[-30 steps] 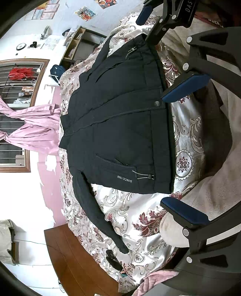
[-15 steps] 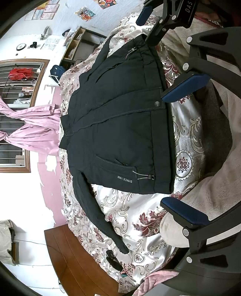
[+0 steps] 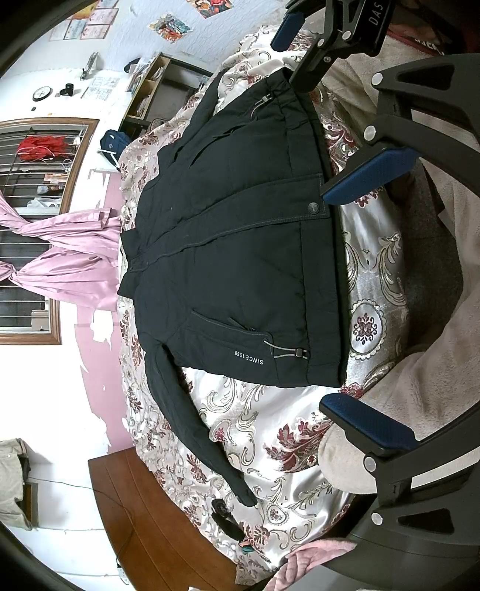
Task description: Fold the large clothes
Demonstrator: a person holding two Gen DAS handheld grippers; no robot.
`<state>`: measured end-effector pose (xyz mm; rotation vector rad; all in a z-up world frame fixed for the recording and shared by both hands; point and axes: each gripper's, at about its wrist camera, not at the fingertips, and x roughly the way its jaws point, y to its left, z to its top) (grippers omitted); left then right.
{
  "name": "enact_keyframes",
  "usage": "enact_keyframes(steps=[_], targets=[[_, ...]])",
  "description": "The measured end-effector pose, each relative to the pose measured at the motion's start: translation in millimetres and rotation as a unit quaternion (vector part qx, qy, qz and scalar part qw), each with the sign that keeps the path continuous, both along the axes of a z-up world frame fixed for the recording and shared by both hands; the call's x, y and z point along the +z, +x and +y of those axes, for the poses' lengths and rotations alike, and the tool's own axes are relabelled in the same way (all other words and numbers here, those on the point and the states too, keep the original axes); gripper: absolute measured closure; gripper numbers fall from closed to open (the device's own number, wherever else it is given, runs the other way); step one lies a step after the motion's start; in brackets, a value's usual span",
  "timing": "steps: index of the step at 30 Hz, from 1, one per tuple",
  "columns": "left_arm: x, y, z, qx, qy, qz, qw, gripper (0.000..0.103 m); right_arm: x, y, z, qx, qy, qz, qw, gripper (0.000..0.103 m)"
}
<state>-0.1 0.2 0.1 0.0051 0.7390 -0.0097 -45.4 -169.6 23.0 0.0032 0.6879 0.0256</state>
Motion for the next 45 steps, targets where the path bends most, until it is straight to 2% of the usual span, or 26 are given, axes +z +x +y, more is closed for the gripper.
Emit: enact_keyframes(steps=[26, 31, 45], targets=[[0, 2, -1, 0.002, 0.004, -0.001, 1.0000, 0.000, 1, 1, 2, -0.001, 0.000, 0.001, 1.000, 0.001], [4, 20, 2, 0.009, 0.022, 0.009, 0.9997, 0.000, 3, 3, 1, -0.003, 0.009, 0.002, 1.000, 0.001], [12, 93, -10, 0.035, 0.055, 0.012, 0.9978, 0.000, 10, 59, -32, -0.051, 0.029, -0.033, 0.998, 0.001]])
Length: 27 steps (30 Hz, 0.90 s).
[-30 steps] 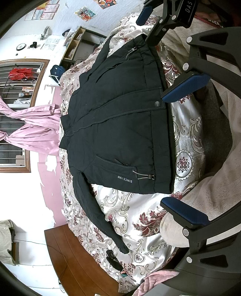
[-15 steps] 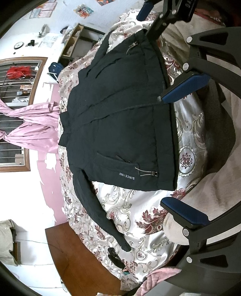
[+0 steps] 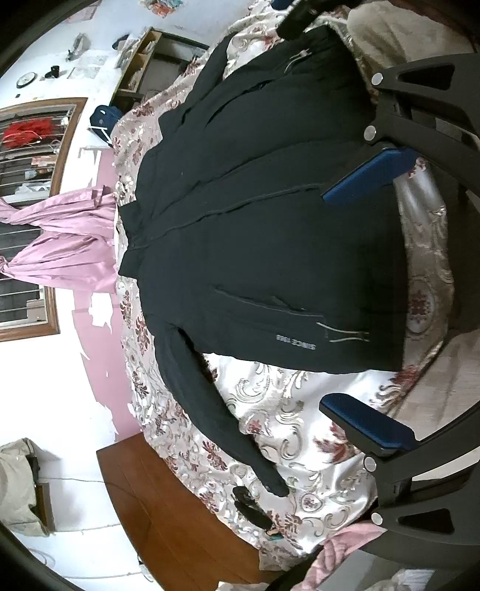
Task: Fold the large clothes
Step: 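Grasp the jacket sleeve with the right tool and lift it across the body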
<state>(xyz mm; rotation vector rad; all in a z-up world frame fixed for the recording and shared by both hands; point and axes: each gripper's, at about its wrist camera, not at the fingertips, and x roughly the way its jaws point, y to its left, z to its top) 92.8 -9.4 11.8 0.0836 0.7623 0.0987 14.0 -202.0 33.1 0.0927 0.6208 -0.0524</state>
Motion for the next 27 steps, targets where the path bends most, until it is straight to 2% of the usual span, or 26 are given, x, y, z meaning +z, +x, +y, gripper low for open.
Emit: enact_keyframes(steps=[6, 13, 21, 27], targets=[[-4, 43, -12, 0.006, 0.022, 0.013, 0.9997, 0.000, 0, 34, -32, -0.045, 0.005, -0.012, 0.999, 0.001], [-5, 96, -41, 0.001, 0.058, 0.017, 0.9982, 0.000, -12, 89, -94, -0.110, 0.022, -0.013, 0.994, 0.001], [-12, 162, -92, -0.025, 0.088, 0.024, 0.9955, 0.000, -26, 157, -177, -0.176, 0.024, -0.010, 0.984, 0.001], [-22, 209, -143, -0.061, 0.097, 0.028, 0.9930, 0.000, -50, 198, -234, -0.221, -0.003, 0.004, 0.975, 0.001]])
